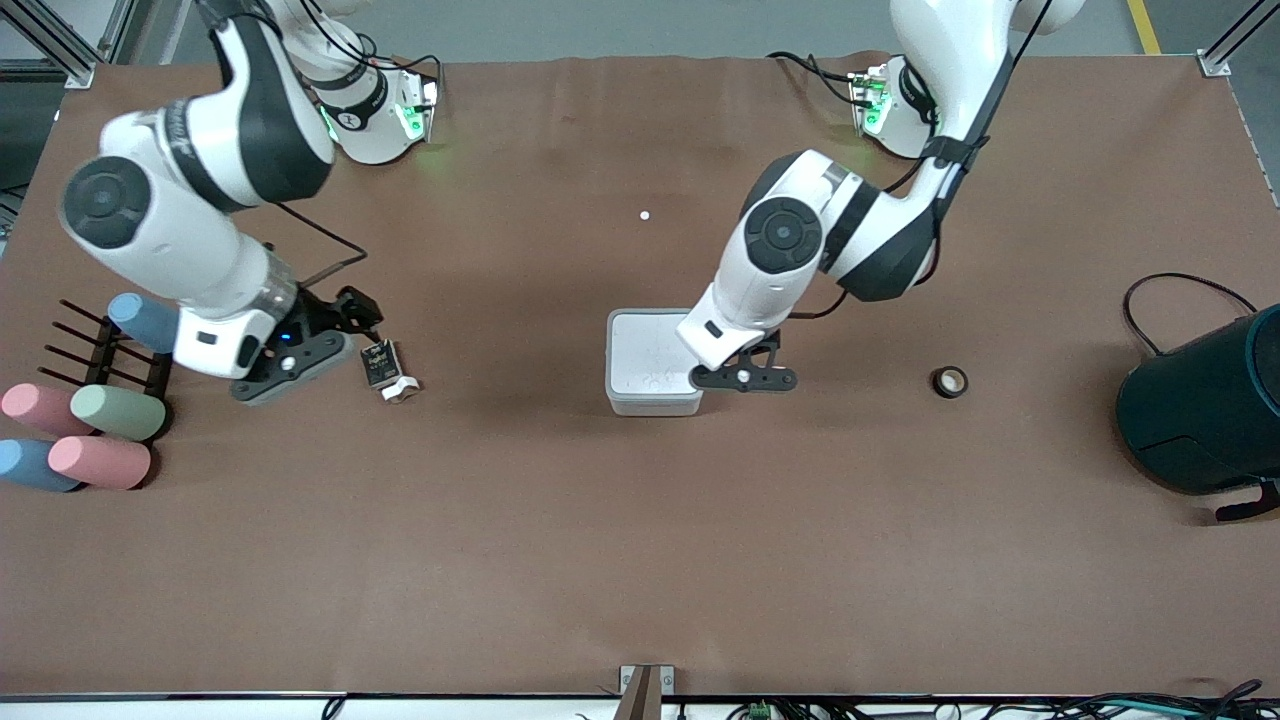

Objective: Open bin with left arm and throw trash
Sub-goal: 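Move the left gripper to the white bin while the right gripper reaches the package, then lift the white bin's lid open with the left gripper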

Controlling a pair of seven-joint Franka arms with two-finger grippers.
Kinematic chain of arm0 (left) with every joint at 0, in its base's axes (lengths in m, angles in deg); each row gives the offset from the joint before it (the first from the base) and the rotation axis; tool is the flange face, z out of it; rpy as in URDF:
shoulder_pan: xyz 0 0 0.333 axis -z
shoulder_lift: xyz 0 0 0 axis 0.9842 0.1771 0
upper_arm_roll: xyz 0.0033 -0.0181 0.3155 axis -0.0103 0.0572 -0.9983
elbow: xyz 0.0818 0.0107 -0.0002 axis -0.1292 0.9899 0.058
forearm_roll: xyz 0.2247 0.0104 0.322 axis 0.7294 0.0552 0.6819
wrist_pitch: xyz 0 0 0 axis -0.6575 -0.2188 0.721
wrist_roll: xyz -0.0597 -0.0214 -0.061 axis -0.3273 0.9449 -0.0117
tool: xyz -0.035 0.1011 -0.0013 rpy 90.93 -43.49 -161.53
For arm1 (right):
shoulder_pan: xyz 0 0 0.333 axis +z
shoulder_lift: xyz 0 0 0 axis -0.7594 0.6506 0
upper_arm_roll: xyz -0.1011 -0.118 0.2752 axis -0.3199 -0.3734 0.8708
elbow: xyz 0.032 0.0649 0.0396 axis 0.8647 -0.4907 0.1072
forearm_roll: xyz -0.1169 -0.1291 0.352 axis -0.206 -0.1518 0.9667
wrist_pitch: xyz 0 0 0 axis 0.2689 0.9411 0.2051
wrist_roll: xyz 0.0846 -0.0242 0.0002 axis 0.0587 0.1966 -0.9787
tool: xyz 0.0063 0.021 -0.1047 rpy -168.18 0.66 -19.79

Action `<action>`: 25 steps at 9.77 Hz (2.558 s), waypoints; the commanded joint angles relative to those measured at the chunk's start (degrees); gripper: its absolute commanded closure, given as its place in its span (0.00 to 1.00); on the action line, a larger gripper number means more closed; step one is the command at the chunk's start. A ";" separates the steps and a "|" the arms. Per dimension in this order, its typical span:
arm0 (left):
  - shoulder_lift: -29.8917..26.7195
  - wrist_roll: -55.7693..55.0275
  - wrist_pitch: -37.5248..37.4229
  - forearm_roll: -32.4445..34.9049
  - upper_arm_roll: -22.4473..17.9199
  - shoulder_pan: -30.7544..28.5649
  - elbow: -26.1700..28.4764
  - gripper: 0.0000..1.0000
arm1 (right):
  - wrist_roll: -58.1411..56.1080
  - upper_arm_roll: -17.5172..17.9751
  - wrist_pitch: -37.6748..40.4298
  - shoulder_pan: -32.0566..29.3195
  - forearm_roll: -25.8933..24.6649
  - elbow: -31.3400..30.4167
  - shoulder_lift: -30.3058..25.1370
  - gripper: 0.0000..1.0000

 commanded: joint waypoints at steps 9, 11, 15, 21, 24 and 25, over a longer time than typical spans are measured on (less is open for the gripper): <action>10.44 -3.93 6.05 -0.32 -0.20 3.90 -8.91 1.00 | -6.33 -0.41 -18.16 -1.69 0.25 -10.91 9.62 0.08; 12.11 -3.84 6.93 -0.15 -0.20 4.77 -8.91 1.00 | -6.42 -0.41 -20.73 -1.42 0.25 -12.25 10.92 0.11; 11.43 -3.40 6.76 0.12 -0.55 4.96 -8.91 1.00 | -7.29 -0.41 -23.10 -1.07 -0.01 -13.74 12.60 0.19; -6.58 4.12 -18.88 2.47 -0.81 -6.97 -8.83 0.77 | -8.44 -0.41 -28.63 -1.07 -0.10 -17.78 13.57 0.24; -10.55 14.76 -26.37 3.72 -0.72 -17.60 -8.04 0.01 | -8.44 -0.41 -29.61 -0.98 -0.10 -18.05 14.45 0.32; -10.82 18.44 -26.47 3.98 -0.72 -20.68 -7.51 0.01 | -8.44 -0.41 -29.70 -0.98 -0.18 -18.05 14.80 0.37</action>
